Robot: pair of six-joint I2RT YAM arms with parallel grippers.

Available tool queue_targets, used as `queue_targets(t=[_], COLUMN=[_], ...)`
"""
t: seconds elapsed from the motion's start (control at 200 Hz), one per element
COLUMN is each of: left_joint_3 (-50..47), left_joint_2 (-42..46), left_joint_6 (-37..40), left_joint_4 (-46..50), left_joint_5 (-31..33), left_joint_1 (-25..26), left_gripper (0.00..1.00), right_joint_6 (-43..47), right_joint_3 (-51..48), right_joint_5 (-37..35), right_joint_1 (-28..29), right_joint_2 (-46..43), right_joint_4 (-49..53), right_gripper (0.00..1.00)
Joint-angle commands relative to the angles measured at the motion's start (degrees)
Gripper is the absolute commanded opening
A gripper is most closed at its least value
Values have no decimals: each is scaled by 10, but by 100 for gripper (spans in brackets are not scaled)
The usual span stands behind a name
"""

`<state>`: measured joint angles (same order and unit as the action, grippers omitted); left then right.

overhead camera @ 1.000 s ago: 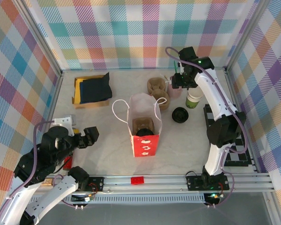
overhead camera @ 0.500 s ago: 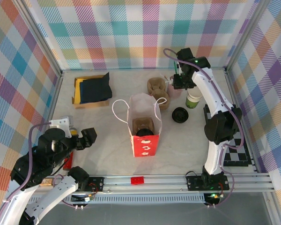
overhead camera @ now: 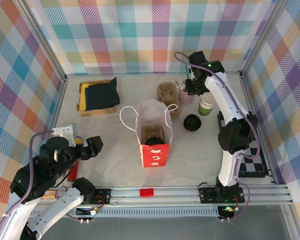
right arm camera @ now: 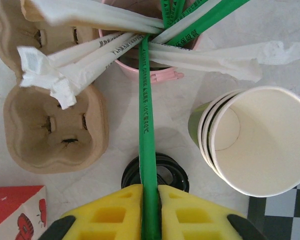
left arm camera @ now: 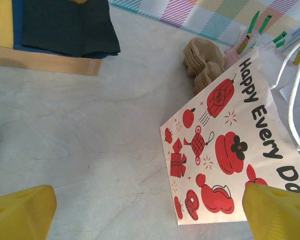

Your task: Pack the takeout coffee

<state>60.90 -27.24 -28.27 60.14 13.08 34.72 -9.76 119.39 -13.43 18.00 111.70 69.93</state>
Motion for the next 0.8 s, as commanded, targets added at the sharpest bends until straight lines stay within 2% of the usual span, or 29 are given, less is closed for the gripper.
queue_targets(t=[0.0, 0.205, 0.795], left_joint_3=[13, 13, 18], left_joint_2=[4, 3, -1], left_joint_6=[5, 5, 3], left_joint_4=[13, 11, 6], left_joint_5=[5, 2, -1], left_joint_1=[-6, -6, -7], left_gripper=[95, 95, 94], right_joint_6=[0, 1, 10], right_joint_3=[21, 30, 111], right_joint_5=[-4, -9, -14], right_joint_1=[-3, -3, 1], right_joint_2=[-18, -26, -79], right_joint_4=[13, 23, 97], right_gripper=[11, 7, 8])
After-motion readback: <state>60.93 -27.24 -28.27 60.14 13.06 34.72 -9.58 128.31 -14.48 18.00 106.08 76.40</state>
